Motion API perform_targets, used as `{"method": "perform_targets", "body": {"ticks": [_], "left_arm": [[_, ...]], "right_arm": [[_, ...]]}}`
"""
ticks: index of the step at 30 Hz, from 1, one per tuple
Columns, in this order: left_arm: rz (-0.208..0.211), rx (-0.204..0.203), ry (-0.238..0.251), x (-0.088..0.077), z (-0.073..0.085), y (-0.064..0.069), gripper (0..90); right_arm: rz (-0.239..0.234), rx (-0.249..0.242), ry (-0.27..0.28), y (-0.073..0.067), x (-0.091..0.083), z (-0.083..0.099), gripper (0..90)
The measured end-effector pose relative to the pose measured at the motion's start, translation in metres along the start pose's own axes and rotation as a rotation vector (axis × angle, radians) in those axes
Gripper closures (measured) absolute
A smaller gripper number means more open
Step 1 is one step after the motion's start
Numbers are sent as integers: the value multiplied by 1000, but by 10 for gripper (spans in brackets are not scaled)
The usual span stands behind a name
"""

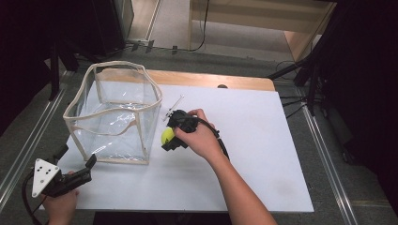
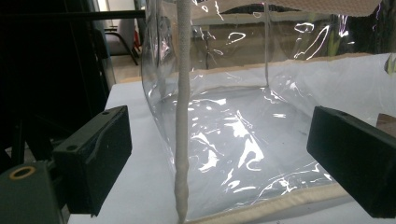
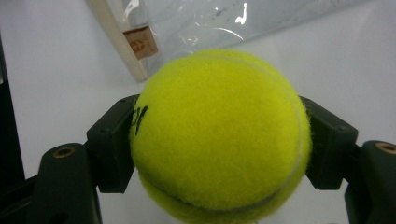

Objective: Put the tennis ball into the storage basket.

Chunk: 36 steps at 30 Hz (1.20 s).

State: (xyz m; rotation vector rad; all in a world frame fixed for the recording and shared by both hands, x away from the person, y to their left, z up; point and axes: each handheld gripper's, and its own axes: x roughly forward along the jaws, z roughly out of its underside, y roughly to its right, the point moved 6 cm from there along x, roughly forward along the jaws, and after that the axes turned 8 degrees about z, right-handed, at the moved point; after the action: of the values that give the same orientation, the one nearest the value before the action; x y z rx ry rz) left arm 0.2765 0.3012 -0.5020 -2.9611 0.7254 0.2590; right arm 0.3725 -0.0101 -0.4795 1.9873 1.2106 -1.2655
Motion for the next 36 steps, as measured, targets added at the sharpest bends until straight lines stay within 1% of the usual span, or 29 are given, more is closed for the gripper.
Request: {"method": "perform_targets", "body": {"ticks": [2,5,7,8,10,11,13,16,18,19,20,21,22,26,27,28,36], "left_arm": [[0,-1,0,0,0,0,69],[1,-2,-1,0,0,0,69],[0,-3,-3,0,0,0,69],[1,-3,-16,-1,0,0,69],[0,-3,-4,0,0,0,69],[0,-3,-3,0,0,0,69],[1,-4,4,0,0,0,69],[1,-3,3,0,0,0,69],[1,-3,3,0,0,0,69],[1,-3,3,0,0,0,69],[1,-3,3,0,0,0,69],[1,-3,3,0,0,0,69],[1,-3,6,1,0,0,69],[0,-5,7,1,0,0,69],[0,-5,8,1,0,0,69],[-1,-5,8,1,0,0,69],[-2,-3,4,1,0,0,69]], "right_arm": [[4,-18,8,1,-2,-3,237],[4,-16,5,0,-5,-6,237],[0,-29,16,0,-8,-9,237],[4,-25,16,0,-10,-10,237],[9,-28,14,0,-14,-13,237],[7,-20,16,0,-15,-14,237],[10,-31,18,0,-19,-16,237],[14,-35,20,1,-25,-18,237],[16,-37,24,1,-27,-19,237],[19,-36,32,2,-31,-21,237],[22,-37,28,3,-33,-21,237],[22,-37,28,3,-33,-21,237],[20,-38,42,4,-37,-23,237],[10,-28,45,6,-43,-25,237],[19,-32,45,7,-47,-26,237],[15,-36,45,7,-48,-27,237],[32,-45,51,10,-60,-35,237]]}}
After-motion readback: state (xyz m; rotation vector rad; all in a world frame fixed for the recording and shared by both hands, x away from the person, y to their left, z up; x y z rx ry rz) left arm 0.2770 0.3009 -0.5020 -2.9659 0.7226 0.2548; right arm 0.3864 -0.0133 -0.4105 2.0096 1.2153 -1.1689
